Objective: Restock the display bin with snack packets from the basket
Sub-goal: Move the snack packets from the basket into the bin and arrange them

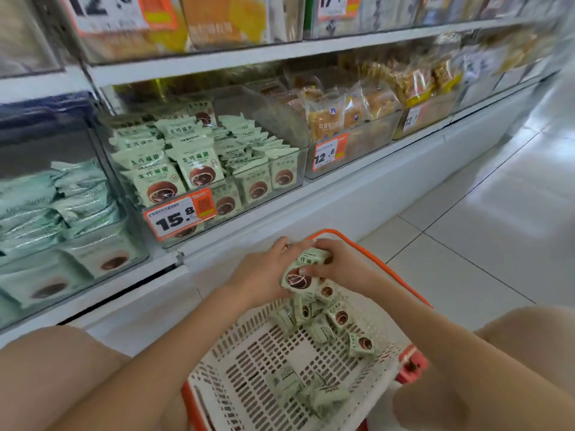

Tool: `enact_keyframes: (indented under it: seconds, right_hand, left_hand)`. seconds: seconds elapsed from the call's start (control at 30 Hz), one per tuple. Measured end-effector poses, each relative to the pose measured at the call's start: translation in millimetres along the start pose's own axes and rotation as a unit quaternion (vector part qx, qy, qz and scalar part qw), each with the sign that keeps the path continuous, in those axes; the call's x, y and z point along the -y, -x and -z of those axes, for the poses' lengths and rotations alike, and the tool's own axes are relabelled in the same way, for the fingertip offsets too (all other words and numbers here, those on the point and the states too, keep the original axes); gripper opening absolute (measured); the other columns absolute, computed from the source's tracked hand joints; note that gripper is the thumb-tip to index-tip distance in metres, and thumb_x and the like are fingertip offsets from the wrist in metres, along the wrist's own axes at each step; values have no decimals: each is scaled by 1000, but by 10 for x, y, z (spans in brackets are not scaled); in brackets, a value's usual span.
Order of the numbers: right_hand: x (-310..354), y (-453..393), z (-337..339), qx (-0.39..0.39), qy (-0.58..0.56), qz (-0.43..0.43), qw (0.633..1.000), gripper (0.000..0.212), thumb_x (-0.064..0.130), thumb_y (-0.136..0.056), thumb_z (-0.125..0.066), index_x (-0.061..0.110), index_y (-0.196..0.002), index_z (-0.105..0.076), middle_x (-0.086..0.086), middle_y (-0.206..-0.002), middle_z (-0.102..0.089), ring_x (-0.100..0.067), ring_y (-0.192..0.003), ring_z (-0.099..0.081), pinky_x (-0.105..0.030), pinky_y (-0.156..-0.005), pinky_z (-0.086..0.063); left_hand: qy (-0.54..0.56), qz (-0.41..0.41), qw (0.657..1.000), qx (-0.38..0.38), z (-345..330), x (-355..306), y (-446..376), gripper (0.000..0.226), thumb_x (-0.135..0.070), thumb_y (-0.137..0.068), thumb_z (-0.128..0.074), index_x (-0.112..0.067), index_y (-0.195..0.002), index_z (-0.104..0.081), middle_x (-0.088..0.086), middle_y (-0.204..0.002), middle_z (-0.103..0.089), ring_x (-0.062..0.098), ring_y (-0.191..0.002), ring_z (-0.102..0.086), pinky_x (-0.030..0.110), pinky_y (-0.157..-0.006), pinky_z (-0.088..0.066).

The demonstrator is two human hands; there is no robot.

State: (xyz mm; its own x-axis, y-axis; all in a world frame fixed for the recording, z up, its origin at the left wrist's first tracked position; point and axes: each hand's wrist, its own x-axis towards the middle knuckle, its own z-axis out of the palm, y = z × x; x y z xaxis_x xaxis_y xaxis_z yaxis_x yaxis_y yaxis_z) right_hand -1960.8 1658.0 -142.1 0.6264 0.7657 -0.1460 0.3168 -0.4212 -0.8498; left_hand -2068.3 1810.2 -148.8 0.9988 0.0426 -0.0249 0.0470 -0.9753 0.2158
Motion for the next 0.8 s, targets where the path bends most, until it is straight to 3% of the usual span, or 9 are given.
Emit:
enact_keyframes:
  seconds: [0.07, 0.13, 0.27, 0.33, 0.4, 0.57, 0.67, 0.73, 0.8]
  right_hand:
    - [179, -25, 63, -27, -20, 5, 999, 36, 24, -75, -79, 22, -105, -59, -2, -89, -68, -8, -66, -65, -25, -64, -55]
    - [358, -90, 137, -41, -50, 11, 998, 35, 11, -76, -77, 15, -103, -55, -11, -90, -69, -14, -64, -63, -26, -63, -54]
    - [829, -387, 310, -65, -52, 69, 994, 33, 1, -76, -74, 16, -98, -55, -25, -102, -68, -30, -83, -67, -41, -78, -55]
    - [1060, -631, 411, -99, -40, 102, 989, 33, 4, -77, -75, 22, -95, -54, -22, -100, -69, -35, -91, -67, -51, -82, -54]
    - [1251, -925, 504, -144, -30, 122, 982, 33, 12, -77, -76, 25, -96, -53, -13, -95, -71, -26, -88, -69, -48, -77, -57]
    - [1616, -1759, 543, -220, 12, 154, 963, 43, 25, -79, -76, 15, -111, -51, 7, -75, -52, -8, -69, -50, -16, -56, -41]
    - [1761, -2309, 428, -221, 32, 137, 965, 45, 25, -81, -75, 7, -115, -54, 4, -90, -52, -11, -85, -49, -16, -70, -40]
    - [1838, -2635, 359, -209, 60, 111, 970, 27, 29, -82, -73, 10, -83, -53, 6, -75, -48, -8, -70, -47, -17, -63, -37]
    - [1894, -2927, 281, -183, 60, 95, 977, 37, 31, -84, -70, 14, -64, -43, 6, -66, -45, -3, -59, -41, -16, -52, -31]
  left_hand:
    - [-12, 17, 999, -41, 184, 18, 14, 88, -52, -73, -72, -44, -143, -18, -9, -134, -35, 21, -90, -61, 32, -65, -49]
    - [-32, 34, 996, -77, 397, 36, 1, 83, -56, -72, -71, -37, -140, -27, -8, -133, -35, 22, -101, -59, 35, -72, -50]
    - [-94, 63, 979, -171, 873, 113, -24, 86, -56, -77, -67, -27, -146, -25, -3, -144, -31, 23, -124, -44, 38, -88, -45]
    - [-119, 75, 954, -266, 1053, 238, -24, 91, -49, -77, -72, -19, -149, -25, 3, -144, -40, 25, -125, -46, 38, -94, -43]
    - [-160, 94, 925, -333, 1112, 484, -43, 93, -43, -69, -80, -11, -145, -37, 9, -133, -54, 28, -119, -53, 41, -95, -44]
    - [-269, 101, 920, -267, 964, 1068, -55, 82, -58, -71, -71, -16, -137, -49, 9, -143, -46, 30, -136, -35, 54, -109, -16]
    - [-285, 67, 924, -245, 901, 1116, -19, 77, -55, -72, -71, -16, -136, -51, 13, -146, -41, 32, -138, -32, 61, -109, -16]
    - [-273, 55, 928, -249, 895, 1117, -23, 75, -49, -71, -75, -16, -135, -52, 15, -145, -42, 31, -138, -32, 61, -109, -16]
    - [-266, 61, 929, -249, 891, 1140, -30, 74, -46, -71, -75, -17, -135, -51, 14, -147, -40, 31, -139, -29, 61, -109, -15]
